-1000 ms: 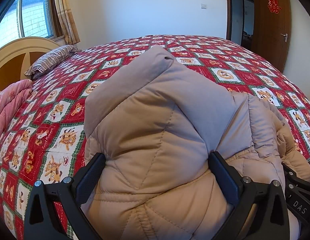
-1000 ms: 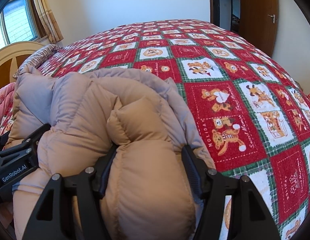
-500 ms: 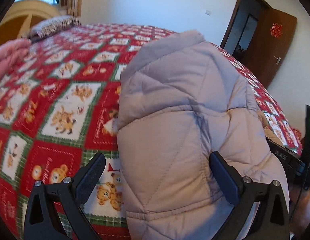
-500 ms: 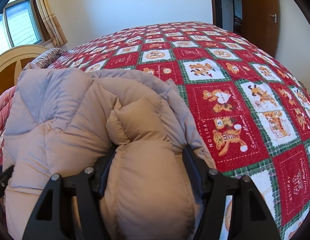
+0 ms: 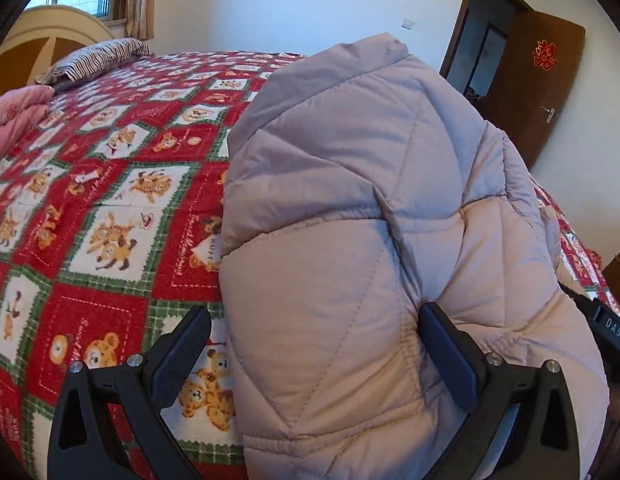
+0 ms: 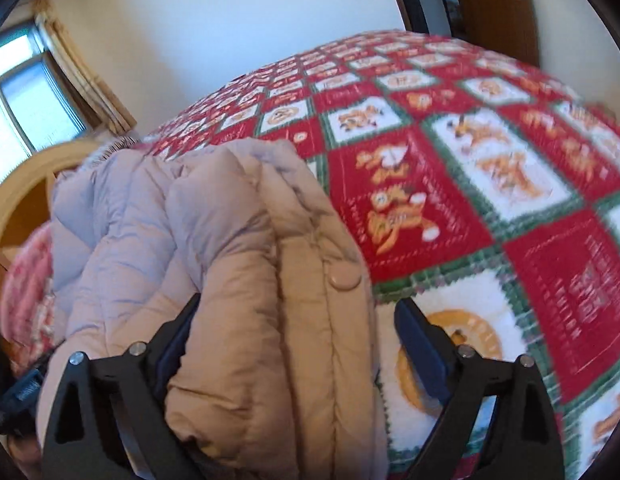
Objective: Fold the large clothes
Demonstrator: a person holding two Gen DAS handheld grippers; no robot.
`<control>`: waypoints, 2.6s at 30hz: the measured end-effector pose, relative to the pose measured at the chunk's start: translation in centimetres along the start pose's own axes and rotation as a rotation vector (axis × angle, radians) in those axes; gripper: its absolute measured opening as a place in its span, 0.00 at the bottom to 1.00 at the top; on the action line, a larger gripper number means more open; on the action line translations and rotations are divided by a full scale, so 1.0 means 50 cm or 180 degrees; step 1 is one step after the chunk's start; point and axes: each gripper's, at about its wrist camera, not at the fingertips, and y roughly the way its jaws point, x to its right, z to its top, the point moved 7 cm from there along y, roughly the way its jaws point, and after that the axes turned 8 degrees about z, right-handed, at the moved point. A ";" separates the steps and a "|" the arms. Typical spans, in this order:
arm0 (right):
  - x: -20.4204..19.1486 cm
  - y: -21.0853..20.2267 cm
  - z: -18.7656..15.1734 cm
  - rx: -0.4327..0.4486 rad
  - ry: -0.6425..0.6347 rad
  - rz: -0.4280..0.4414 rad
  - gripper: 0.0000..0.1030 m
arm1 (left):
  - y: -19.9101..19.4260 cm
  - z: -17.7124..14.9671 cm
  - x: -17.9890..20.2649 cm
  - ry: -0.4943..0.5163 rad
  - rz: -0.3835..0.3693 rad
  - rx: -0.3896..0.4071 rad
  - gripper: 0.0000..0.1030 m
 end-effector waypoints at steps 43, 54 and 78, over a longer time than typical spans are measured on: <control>-0.260 -0.166 -0.054 0.0338 -0.0247 0.1424 0.22 | -0.404 0.054 0.004 0.0748 -0.0012 0.1096 0.27; -0.374 -0.128 -0.073 0.0195 -0.0453 0.1617 0.21 | -0.449 0.047 -0.108 0.0530 0.0139 0.1161 0.26; -0.563 -0.005 -0.142 -0.0301 -0.0927 0.1598 0.21 | -0.401 0.010 -0.350 0.0044 0.0365 0.0983 0.26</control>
